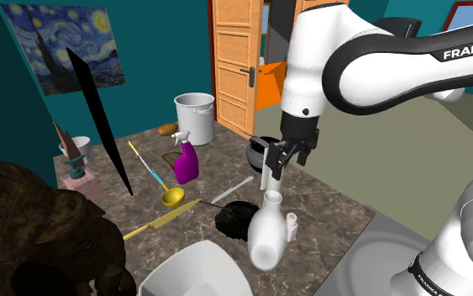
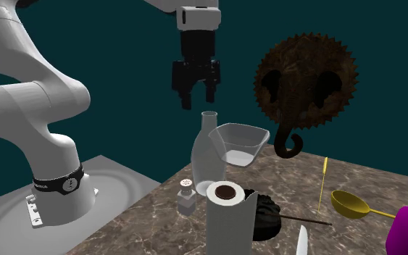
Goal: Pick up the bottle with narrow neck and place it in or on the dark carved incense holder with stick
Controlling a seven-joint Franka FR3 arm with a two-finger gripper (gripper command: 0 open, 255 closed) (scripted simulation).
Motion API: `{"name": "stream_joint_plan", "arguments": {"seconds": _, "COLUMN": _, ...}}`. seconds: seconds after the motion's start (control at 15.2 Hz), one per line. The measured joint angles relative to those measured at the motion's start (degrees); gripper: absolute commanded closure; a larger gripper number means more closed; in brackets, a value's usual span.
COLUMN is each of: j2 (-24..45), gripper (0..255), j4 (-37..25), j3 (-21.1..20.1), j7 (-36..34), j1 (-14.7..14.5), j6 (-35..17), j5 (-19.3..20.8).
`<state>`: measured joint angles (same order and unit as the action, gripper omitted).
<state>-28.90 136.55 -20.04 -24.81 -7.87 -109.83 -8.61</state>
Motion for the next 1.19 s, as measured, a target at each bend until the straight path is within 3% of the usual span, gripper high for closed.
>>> {"name": "stream_joint_plan", "arguments": {"seconds": 0.4, "j2": 7.3, "gripper": 0, "j4": -2.8, "j3": -4.8, "j7": -5.8, "j1": -1.4, "j6": -4.2, "j5": -2.1}}
{"name": "stream_joint_plan", "arguments": {"seconds": 0.86, "j2": 9.5, "gripper": 0, "j4": 0.5, "j3": -5.9, "j7": -6.3, "j1": -1.5, "j6": -9.6, "j5": -2.2}}
{"name": "stream_joint_plan", "arguments": {"seconds": 1.19, "j2": 9.8, "gripper": 0, "j4": 0.9, "j3": -6.1, "j7": -6.4, "j1": -1.5, "j6": -10.3, "j5": -2.2}}
